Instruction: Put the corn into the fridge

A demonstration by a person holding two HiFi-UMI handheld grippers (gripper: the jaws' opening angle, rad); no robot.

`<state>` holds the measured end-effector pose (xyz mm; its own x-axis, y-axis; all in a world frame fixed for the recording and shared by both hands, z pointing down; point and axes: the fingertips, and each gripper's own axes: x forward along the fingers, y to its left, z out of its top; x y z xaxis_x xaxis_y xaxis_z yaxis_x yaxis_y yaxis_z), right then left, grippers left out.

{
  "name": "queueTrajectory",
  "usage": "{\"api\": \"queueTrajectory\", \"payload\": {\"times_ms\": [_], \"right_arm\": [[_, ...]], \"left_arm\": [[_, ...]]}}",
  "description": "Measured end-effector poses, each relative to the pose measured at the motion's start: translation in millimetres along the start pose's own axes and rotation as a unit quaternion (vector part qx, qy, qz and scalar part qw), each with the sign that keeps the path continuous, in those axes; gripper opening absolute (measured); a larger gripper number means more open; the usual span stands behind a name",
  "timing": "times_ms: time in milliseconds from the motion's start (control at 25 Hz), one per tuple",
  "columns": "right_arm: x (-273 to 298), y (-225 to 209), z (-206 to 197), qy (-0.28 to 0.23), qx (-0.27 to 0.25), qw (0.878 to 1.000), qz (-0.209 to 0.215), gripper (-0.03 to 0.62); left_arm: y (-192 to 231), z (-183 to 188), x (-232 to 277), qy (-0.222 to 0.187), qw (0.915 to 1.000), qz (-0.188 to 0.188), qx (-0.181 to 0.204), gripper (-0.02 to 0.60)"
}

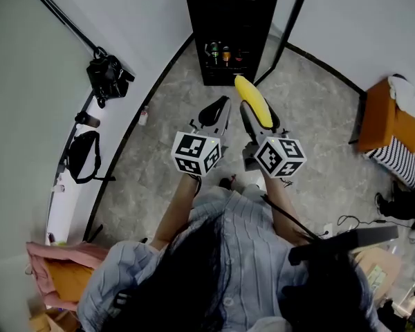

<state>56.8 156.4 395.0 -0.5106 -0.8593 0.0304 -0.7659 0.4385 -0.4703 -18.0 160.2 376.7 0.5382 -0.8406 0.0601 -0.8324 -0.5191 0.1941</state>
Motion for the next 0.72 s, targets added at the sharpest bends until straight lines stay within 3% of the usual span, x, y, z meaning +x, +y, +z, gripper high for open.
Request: {"api": "queueTrajectory", "payload": {"times_ms": [440,720], "right_arm": [[11,3,-20,0.021,-0.009,1.000,-0.006,0.258],[44,-26,-18,0.032,0.005,0.999,0.000,0.258]], "left_arm": [[23,-13,-6,0.004,0.9999,0.006,-0.014,0.028],[42,-22,22,0.013,0.9994,0.022,-0.022,0.028]]}}
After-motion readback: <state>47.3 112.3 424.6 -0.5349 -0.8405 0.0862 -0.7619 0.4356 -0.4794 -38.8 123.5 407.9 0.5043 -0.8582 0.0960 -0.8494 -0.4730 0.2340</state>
